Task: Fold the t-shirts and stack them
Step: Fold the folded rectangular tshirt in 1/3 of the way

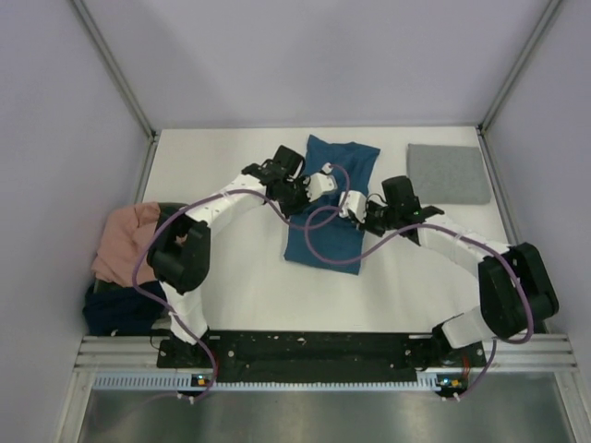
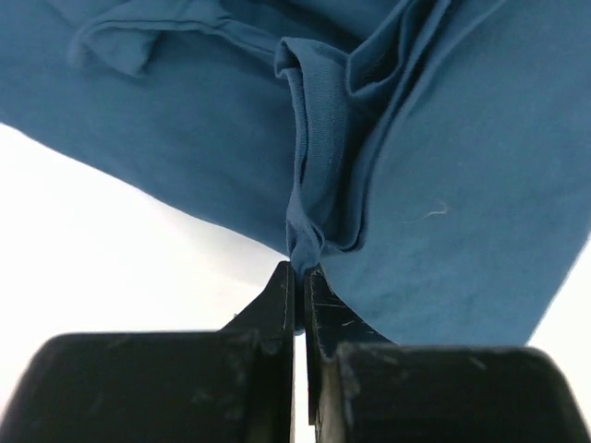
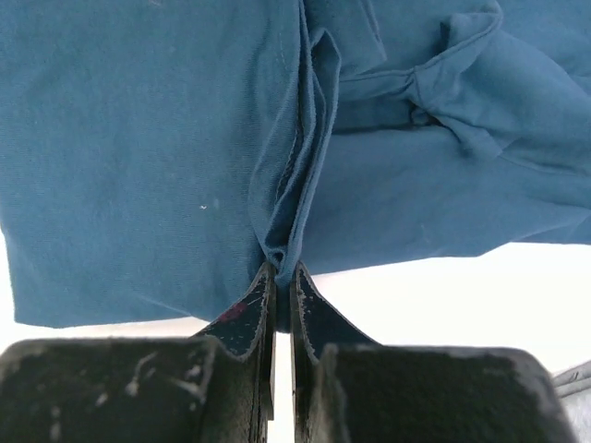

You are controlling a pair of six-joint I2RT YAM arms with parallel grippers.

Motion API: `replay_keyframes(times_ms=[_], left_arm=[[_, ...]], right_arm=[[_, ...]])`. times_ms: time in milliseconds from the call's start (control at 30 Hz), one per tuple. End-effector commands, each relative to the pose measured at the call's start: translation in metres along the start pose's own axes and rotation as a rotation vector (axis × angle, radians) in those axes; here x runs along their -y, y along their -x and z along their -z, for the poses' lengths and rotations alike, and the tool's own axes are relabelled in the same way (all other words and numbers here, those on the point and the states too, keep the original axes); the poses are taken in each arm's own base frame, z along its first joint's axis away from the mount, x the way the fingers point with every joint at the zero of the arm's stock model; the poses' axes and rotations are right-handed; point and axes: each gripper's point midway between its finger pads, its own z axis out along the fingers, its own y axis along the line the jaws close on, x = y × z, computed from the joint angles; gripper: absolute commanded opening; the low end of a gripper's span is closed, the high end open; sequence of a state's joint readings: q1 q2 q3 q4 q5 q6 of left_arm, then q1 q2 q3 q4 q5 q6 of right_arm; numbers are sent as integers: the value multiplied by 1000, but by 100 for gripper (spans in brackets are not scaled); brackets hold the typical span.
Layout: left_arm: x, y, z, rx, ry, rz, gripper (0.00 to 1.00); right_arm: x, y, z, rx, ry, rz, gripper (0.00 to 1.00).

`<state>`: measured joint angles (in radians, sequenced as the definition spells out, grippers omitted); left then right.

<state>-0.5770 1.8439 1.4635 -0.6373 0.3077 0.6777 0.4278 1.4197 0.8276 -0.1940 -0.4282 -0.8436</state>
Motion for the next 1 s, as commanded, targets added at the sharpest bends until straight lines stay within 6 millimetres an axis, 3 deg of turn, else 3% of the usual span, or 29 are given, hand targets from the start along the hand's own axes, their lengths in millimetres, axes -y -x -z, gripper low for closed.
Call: replay_keyframes(times_ms=[0,67,233,367,433,500,600,667,733,767,800,900,933,967], left_arm=[[-37,14,-6,34,84,25,0],[-47,13,-13,31,97,32,0],[-47,5,-32,24,75,31,0],[-63,9,-42,30,136,24,8],[-79,13,-44,31,197,45,18],[-106,17,-41,31,311,78,45],[-155,26,-11,38,486,149,61],[-170,45,21,114,488,189,67],[-154,61,49,195,399,168,68],[-135,69,61,245,333,105,67],[-103,66,60,275,224,24,65],[0,44,58,370,-66,-202,60],[31,22,49,327,-146,-240,60],[49,9,46,293,-188,-289,61]], right_arm=[[39,27,-11,94,-27,80,0],[47,20,-18,75,-23,59,0],[58,-1,-27,-14,-37,70,0],[73,-12,-38,-72,-57,40,4],[88,-17,-44,-92,-88,0,21],[123,-15,-45,-122,-188,-97,40],[174,-14,-18,-132,-360,-222,45],[179,6,10,-66,-405,-250,47],[149,36,27,10,-373,-129,50],[128,53,34,54,-355,-45,55],[98,59,36,77,-302,27,56],[10,52,30,96,-89,162,57],[-16,46,28,86,-38,213,57],[-37,35,25,63,-5,260,57]])
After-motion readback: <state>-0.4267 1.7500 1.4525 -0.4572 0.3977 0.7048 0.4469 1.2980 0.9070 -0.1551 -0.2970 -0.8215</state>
